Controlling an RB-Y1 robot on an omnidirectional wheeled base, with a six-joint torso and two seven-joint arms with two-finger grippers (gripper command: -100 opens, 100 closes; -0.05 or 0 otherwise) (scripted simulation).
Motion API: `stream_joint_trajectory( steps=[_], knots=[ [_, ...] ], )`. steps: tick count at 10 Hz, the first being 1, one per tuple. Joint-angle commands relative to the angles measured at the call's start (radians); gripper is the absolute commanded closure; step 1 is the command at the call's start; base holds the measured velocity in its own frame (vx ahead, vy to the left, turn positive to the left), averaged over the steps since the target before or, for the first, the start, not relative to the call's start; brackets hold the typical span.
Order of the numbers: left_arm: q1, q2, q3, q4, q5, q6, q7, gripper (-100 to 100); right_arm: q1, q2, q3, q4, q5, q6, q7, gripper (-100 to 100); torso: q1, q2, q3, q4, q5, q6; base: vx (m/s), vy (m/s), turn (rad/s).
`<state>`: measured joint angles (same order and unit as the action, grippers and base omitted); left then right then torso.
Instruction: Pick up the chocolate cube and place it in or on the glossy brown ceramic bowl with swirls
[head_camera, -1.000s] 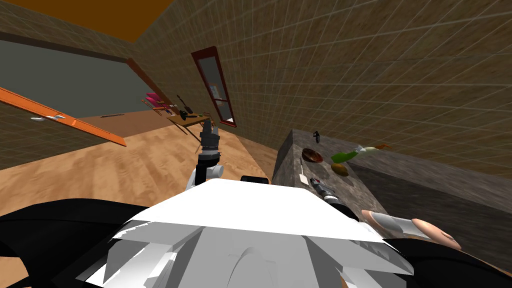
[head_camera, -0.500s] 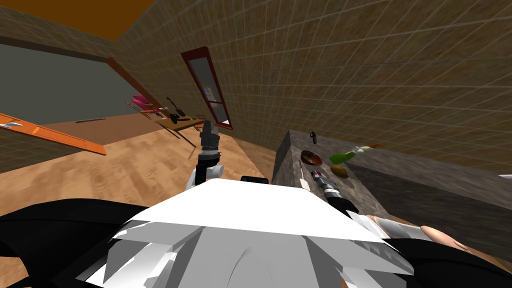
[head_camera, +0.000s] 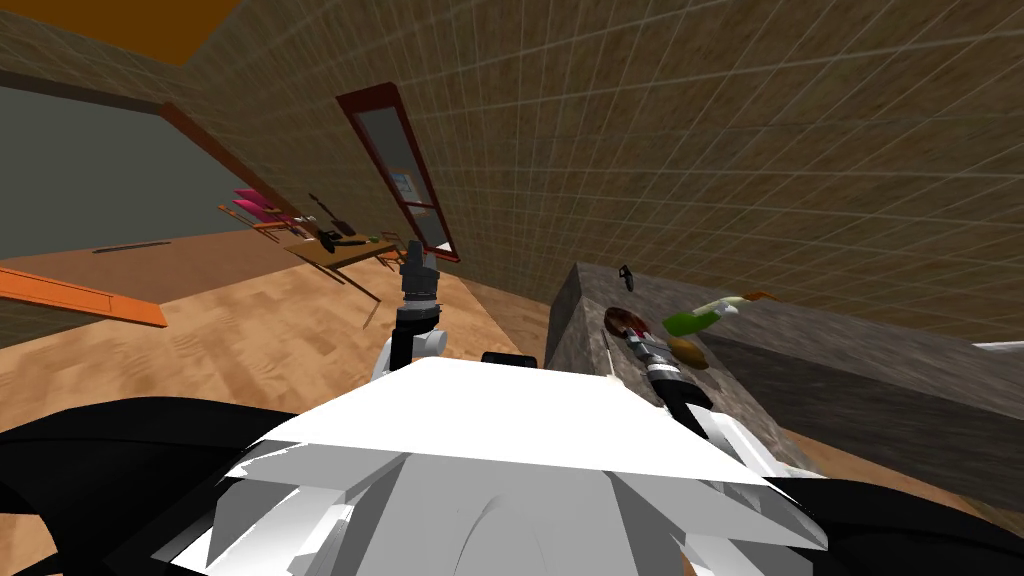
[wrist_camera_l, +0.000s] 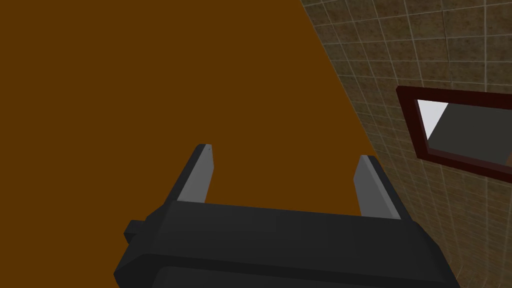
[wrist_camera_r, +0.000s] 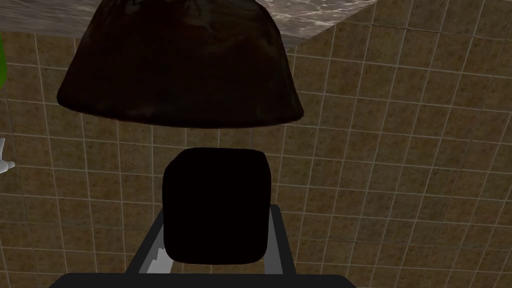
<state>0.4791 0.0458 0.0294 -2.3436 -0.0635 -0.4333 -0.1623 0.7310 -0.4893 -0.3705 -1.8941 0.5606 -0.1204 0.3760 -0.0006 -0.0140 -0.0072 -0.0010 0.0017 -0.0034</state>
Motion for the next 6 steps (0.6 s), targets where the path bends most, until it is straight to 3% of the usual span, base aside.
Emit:
stream_joint_trajectory(
  steps=[1,3,4,6],
  knots=[
    [0.000,0.000,0.000,0.000,0.000,0.000,0.000,0,-0.034,0.008,-0.026,-0.002,0.027,-0.025,-0.005,100,0.000,0.000,0.000,0.000,0.000,0.000,0.224,-0.046,-0.070],
    [0.000,0.000,0.000,0.000,0.000,0.000,0.000,0,-0.074,0.023,-0.045,0.013,0.051,-0.044,0.007,100,-0.004,-0.001,-0.001,0.000,-0.001,0.000,0.179,-0.044,-0.015],
    [0.000,0.000,0.000,0.000,0.000,0.000,0.000,0,-0.096,0.028,-0.053,0.029,0.057,-0.050,0.020,100,-0.003,0.001,0.000,0.000,-0.001,0.000,0.077,-0.036,0.058],
    [0.000,0.000,0.000,0.000,0.000,0.000,0.000,0,-0.149,0.037,-0.073,0.079,0.061,-0.061,0.061,100,-0.004,0.011,0.006,0.002,-0.001,0.000,-0.050,-0.042,0.118]
  ],
)
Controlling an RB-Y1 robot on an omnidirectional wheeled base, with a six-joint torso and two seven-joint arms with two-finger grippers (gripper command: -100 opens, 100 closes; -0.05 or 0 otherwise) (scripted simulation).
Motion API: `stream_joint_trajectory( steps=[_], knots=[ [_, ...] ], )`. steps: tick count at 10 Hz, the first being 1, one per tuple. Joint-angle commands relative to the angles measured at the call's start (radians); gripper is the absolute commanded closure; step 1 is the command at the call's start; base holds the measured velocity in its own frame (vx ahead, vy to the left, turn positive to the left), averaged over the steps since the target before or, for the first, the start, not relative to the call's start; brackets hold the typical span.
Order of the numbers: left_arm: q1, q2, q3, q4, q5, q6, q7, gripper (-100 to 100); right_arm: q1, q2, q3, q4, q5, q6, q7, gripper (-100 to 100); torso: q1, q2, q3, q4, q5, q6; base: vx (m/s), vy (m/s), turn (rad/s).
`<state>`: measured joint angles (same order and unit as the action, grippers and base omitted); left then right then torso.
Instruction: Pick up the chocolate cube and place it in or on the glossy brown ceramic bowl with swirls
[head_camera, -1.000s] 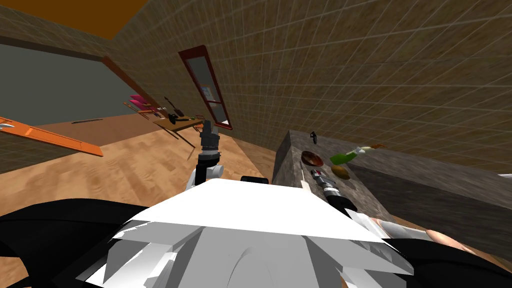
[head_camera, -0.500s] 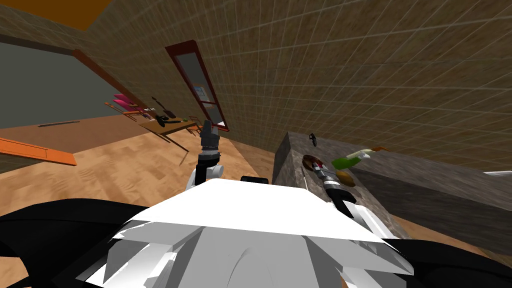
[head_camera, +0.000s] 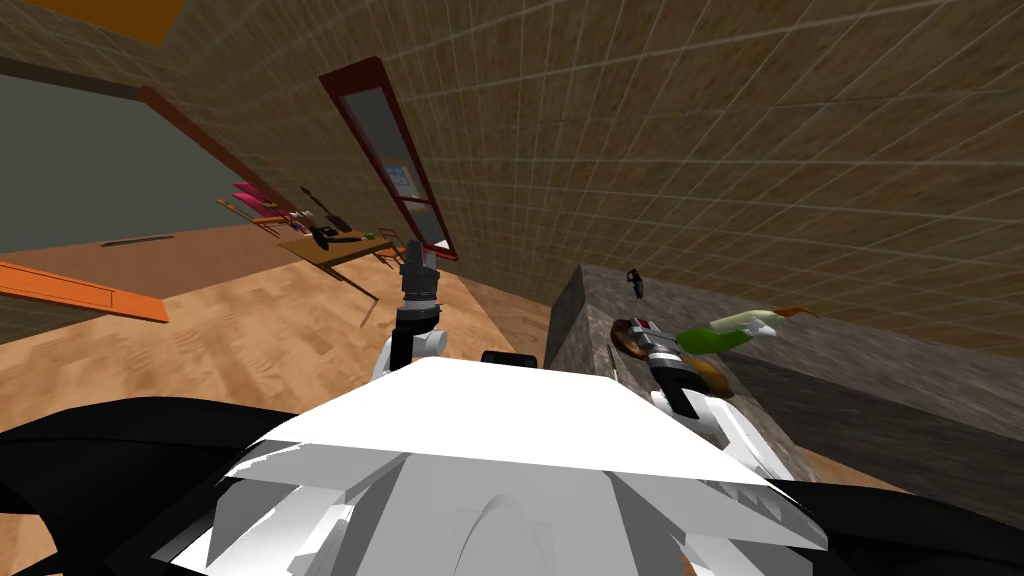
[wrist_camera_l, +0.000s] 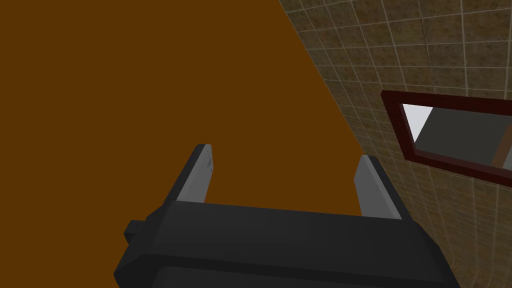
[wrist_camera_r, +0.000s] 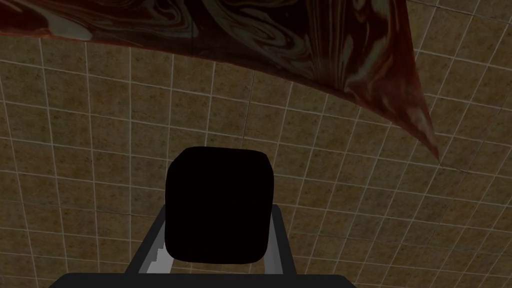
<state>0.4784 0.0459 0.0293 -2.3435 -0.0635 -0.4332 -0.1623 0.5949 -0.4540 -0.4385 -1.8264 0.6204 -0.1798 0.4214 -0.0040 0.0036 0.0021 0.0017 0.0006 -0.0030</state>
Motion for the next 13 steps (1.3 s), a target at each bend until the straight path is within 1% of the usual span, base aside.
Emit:
stream_joint_trajectory(
  steps=[1,2,5,6,8,9,10,11,13],
  knots=[
    [0.000,0.000,0.000,0.000,0.000,0.000,0.000,0,-0.027,0.004,-0.011,0.027,0.001,-0.004,0.028,100,0.000,0.000,0.000,0.000,0.000,0.000,-0.118,-0.034,0.114],
    [0.000,0.000,0.000,0.000,0.000,0.000,0.000,0,-0.058,0.008,-0.023,0.059,0.000,-0.008,0.056,100,0.000,0.004,0.002,0.001,0.000,0.001,-0.128,-0.028,0.124],
    [0.000,0.000,0.000,0.000,0.000,0.000,0.000,0,-0.104,0.012,-0.042,0.109,-0.003,-0.014,0.101,100,0.003,0.008,0.005,0.001,0.001,0.002,-0.143,-0.012,0.125],
    [0.000,0.000,0.000,0.000,0.000,0.000,0.000,0,-0.132,0.014,-0.053,0.140,-0.005,-0.017,0.131,100,0.003,0.007,0.004,0.001,0.001,0.002,-0.152,-0.004,0.177],
    [0.000,0.000,0.000,0.000,0.000,0.000,0.000,0,-0.165,0.016,-0.067,0.178,-0.009,-0.020,0.167,100,0.004,0.010,0.005,0.002,0.002,0.003,-0.182,0.007,0.140],
    [0.000,0.000,0.000,0.000,0.000,0.000,0.000,0,-0.178,0.016,-0.072,0.195,-0.011,-0.020,0.184,100,0.004,0.010,0.006,0.002,0.002,0.002,-0.161,-0.008,0.142],
    [0.000,0.000,0.000,0.000,0.000,0.000,0.000,0,-0.169,0.016,-0.070,0.186,-0.010,-0.022,0.171,100,0.003,0.009,0.005,0.002,0.002,0.002,-0.069,-0.007,0.029],
    [0.000,0.000,0.000,0.000,0.000,0.000,0.000,0,-0.170,0.016,-0.070,0.189,-0.010,-0.023,0.176,-100,0.003,0.005,0.003,0.001,0.002,0.003,-0.013,-0.001,-0.006],
    [0.000,0.000,0.000,0.000,0.000,0.000,0.000,0,-0.170,0.016,-0.070,0.189,-0.010,-0.023,0.175,-100,0.004,0.000,0.000,0.000,0.002,0.003,-0.003,0.000,0.000]
  ],
)
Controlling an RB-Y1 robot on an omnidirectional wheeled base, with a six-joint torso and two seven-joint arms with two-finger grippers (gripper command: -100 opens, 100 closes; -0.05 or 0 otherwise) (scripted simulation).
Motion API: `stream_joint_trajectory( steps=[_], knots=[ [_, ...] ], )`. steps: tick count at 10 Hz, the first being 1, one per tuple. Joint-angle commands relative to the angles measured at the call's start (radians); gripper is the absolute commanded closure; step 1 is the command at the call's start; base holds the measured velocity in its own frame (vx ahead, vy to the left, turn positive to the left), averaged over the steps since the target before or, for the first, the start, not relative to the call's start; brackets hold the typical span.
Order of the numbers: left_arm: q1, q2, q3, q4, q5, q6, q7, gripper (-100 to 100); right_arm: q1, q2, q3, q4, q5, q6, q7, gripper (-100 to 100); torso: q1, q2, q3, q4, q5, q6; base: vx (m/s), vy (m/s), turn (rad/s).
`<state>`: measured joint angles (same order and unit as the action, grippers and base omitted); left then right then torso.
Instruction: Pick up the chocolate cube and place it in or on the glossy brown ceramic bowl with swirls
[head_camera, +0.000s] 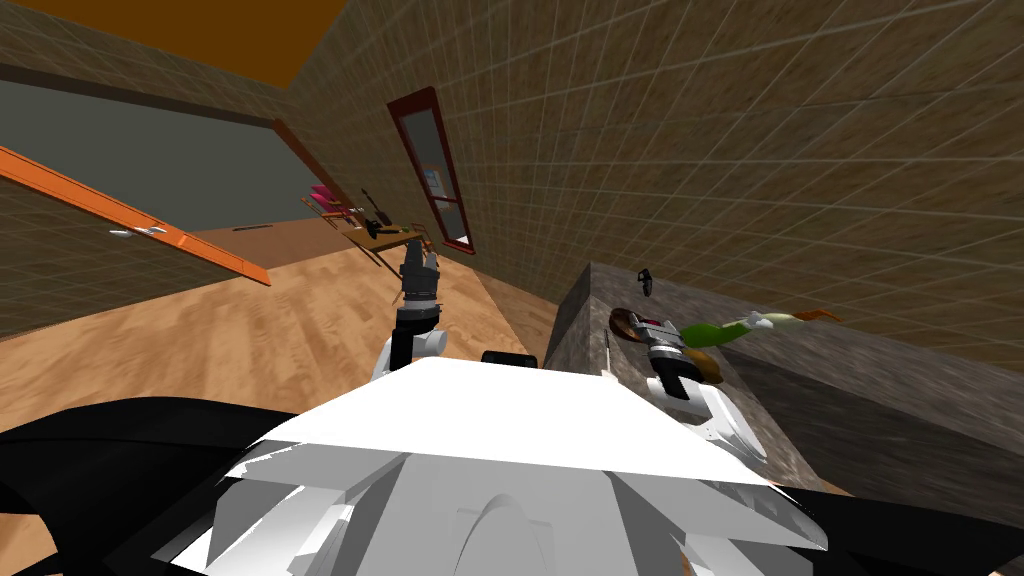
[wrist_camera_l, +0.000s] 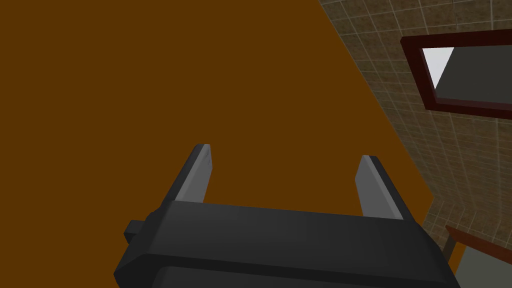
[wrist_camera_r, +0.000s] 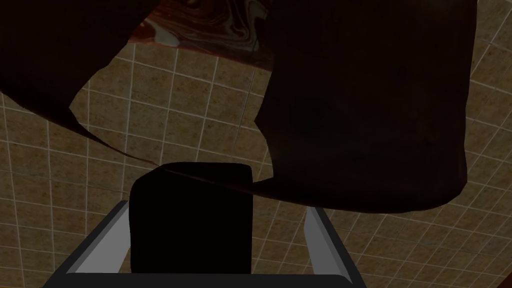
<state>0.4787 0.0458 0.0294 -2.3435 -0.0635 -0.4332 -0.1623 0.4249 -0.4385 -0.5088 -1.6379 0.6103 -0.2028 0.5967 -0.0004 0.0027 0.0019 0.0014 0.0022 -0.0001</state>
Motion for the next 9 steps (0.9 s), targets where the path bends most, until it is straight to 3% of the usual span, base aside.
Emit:
stream_joint_trajectory(
  steps=[1,2,3,4,9],
  knots=[
    [0.000,0.000,0.000,0.000,0.000,0.000,0.000,0,0.000,0.000,0.000,0.000,0.000,0.000,0.000,-100,0.000,0.000,0.000,0.000,0.000,0.000,0.000,0.000,0.000],
    [0.000,0.000,0.000,0.000,0.000,0.000,0.000,0,0.000,0.000,0.000,0.000,0.000,0.000,0.000,-100,0.000,-0.001,0.000,0.000,0.000,-0.001,0.000,0.000,0.000],
    [0.000,0.000,0.000,0.000,0.000,0.000,0.000,0,0.001,0.000,0.000,0.000,0.000,0.000,0.000,0,0.000,-0.001,-0.001,0.000,0.000,-0.001,0.000,0.000,0.000],
    [0.000,0.000,0.000,0.000,0.000,0.000,0.000,0,0.021,-0.037,-0.004,-0.016,-0.014,0.022,-0.028,-100,0.000,-0.001,-0.001,0.000,0.000,-0.001,-0.005,0.025,0.048],
    [0.000,0.000,0.000,0.000,0.000,0.000,0.000,0,0.073,-0.130,-0.014,-0.055,-0.050,0.078,-0.100,-100,0.002,-0.001,-0.001,0.000,0.001,-0.001,-0.002,0.030,0.032]
  ],
)
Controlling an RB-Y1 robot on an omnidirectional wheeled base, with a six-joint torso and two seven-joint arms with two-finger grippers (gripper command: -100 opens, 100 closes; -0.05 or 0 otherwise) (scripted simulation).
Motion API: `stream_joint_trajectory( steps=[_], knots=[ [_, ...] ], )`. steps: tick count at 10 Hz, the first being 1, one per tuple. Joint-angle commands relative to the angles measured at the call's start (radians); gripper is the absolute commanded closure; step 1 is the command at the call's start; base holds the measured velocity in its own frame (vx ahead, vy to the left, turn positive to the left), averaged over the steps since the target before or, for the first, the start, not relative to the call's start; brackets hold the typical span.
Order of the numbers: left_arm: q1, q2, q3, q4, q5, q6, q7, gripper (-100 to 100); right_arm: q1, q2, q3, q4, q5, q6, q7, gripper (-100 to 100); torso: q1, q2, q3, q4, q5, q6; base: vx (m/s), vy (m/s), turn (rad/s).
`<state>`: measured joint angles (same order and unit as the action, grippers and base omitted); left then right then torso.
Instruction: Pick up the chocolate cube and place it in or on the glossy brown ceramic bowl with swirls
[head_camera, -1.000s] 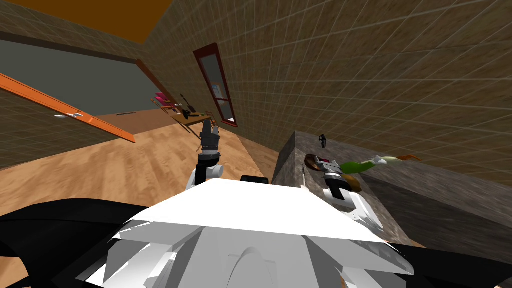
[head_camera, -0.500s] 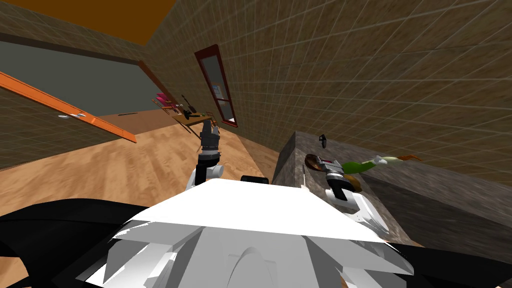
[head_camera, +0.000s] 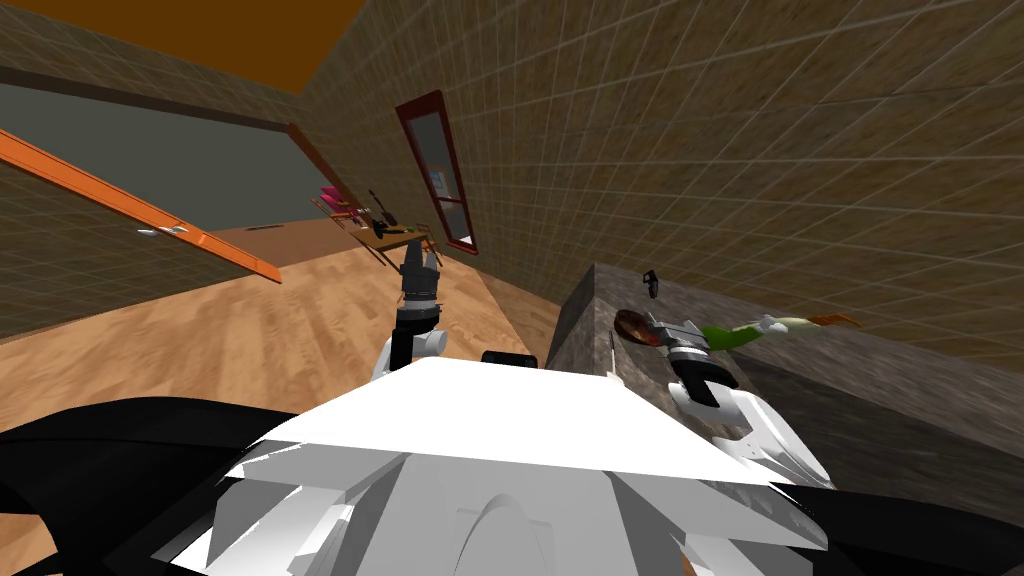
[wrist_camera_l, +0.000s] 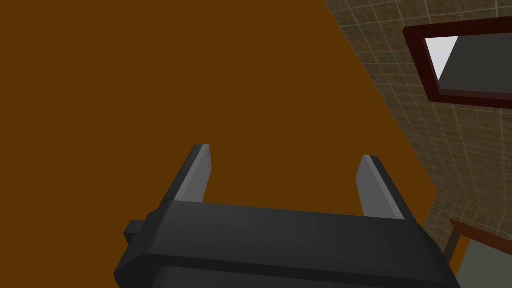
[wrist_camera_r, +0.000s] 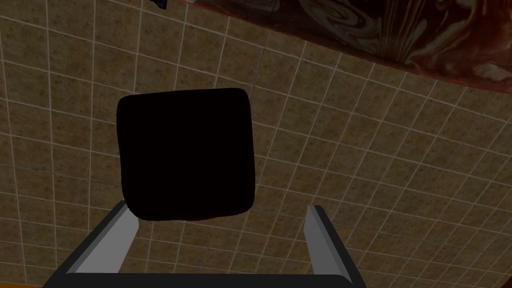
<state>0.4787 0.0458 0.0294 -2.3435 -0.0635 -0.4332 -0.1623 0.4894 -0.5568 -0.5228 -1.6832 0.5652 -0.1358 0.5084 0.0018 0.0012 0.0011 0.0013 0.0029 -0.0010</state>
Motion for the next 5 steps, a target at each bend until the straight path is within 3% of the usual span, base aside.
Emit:
stream_joint_trajectory(
  steps=[1,3,4,5],
  knots=[
    [0.000,0.000,0.000,0.000,0.000,0.000,0.000,0,0.019,-0.030,-0.002,-0.018,-0.012,0.022,-0.026,-100,0.000,0.000,0.000,0.000,0.000,0.000,-0.003,0.030,0.025],
    [0.000,0.000,0.000,0.000,0.000,0.000,0.000,0,0.040,-0.067,-0.006,-0.034,-0.026,0.044,-0.054,-100,0.000,0.000,0.000,0.000,0.000,0.000,-0.004,0.028,0.027],
    [0.000,0.000,0.000,0.000,0.000,0.000,0.000,0,0.032,-0.055,-0.001,-0.032,-0.020,0.041,-0.043,-100,0.000,0.000,0.000,0.000,0.000,0.000,-0.001,0.011,0.002],
    [0.000,0.000,0.000,0.000,0.000,0.000,0.000,0,0.033,-0.057,-0.002,-0.033,-0.021,0.044,-0.046,0,-0.001,0.000,0.000,0.000,0.000,0.000,0.000,0.000,0.000]
  ],
)
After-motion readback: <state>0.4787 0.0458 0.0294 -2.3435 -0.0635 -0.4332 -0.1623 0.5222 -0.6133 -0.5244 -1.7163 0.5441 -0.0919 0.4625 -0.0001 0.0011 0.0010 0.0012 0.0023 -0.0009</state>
